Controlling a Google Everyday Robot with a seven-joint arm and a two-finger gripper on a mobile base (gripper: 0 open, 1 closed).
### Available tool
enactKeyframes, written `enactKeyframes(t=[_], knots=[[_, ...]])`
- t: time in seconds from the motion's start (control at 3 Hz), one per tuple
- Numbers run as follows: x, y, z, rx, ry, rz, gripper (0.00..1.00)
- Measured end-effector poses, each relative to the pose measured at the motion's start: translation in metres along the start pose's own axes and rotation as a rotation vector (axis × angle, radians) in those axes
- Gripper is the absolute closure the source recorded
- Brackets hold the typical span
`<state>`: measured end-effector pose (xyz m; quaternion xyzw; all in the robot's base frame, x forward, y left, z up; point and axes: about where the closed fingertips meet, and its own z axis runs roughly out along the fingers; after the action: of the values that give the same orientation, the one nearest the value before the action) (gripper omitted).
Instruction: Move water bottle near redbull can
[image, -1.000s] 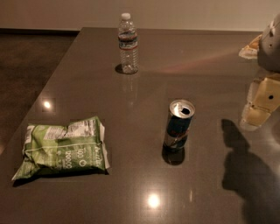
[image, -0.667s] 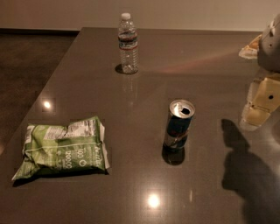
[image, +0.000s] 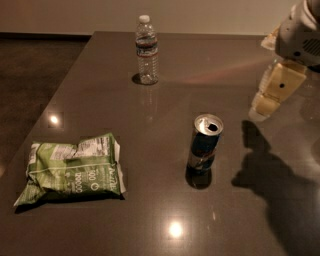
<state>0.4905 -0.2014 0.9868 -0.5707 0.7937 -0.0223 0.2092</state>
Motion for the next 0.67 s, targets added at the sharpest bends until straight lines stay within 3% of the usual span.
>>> enactKeyframes(t=[0.67], knots=[[-0.037, -0.079, 0.026, 0.045, -0.098, 0.106, 0.00]])
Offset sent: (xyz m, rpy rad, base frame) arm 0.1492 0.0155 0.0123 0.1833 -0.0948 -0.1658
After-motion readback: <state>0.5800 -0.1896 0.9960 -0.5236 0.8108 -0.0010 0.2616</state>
